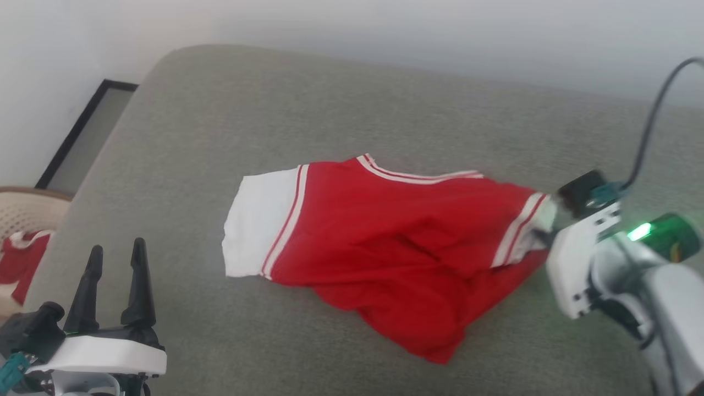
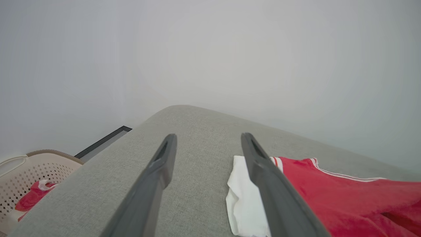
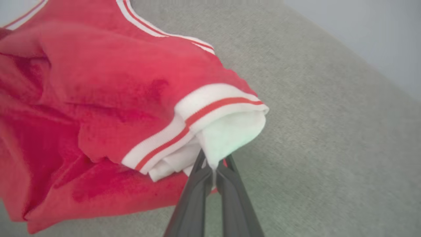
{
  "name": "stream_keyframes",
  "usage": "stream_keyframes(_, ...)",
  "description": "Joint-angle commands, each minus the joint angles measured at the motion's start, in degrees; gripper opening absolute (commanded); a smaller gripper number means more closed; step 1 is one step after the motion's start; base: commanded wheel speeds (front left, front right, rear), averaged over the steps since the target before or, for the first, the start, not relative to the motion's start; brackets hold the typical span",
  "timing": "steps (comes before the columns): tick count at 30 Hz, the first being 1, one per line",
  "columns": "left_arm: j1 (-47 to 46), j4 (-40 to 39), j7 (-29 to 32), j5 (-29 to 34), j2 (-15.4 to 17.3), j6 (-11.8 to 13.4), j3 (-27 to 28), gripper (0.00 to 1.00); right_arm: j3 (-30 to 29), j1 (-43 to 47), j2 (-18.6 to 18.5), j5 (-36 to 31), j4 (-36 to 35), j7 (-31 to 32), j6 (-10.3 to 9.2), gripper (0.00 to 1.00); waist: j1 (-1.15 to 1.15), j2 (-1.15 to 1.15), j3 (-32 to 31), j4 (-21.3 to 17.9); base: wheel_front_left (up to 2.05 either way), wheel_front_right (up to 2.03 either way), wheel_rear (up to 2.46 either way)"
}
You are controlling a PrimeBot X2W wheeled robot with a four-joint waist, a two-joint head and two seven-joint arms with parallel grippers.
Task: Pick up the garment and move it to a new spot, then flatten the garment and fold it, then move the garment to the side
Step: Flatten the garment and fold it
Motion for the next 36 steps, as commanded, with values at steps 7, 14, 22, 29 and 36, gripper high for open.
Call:
stream_keyframes(7, 0.9, -0.43, -0.27, 1.17, -0.43, -0.38, 0.66, 1.0, -5.46, 2.28, -4.83, 1.05, -3.99, 3.14, -0.02, 0.0, 0.0, 0.0, -1.12, -2.63, 0.0, 0.0, 0.0)
stream_keyframes(14, 1.47, -0.87, -0.26, 0.84, -0.08, -0.45, 0.38, 1.0, -11.58, 6.17, -8.84, 2.12, -2.66, 3.24, -0.02, 0.0, 0.0, 0.0, -1.42, -3.53, 0.0, 0.0, 0.0)
stream_keyframes(22, 1.43, -0.73, -0.26, 0.06, 0.41, -0.47, -0.45, 1.0, -11.98, 6.59, -6.77, 3.35, 5.57, 0.01, -0.02, 0.0, 0.0, 0.0, -0.79, -3.78, 0.0, 0.0, 0.0)
stream_keyframes(29, 0.72, -0.46, -0.26, -0.4, 1.16, -0.46, -1.07, 1.0, -7.98, 3.32, -5.8, 4.51, 12.57, -3.84, -0.02, 1.0, 0.0, 0.0, -0.84, -4.12, 0.0, 0.0, 0.0)
stream_keyframes(36, 1.34, -0.86, -0.26, -0.63, 1.66, -0.47, -0.38, 1.0, -5.69, 1.95, -7.13, 6.35, 13.18, -4.16, -0.02, 1.0, 0.0, 0.0, -1.28, -5.53, 0.0, 0.0, 0.0)
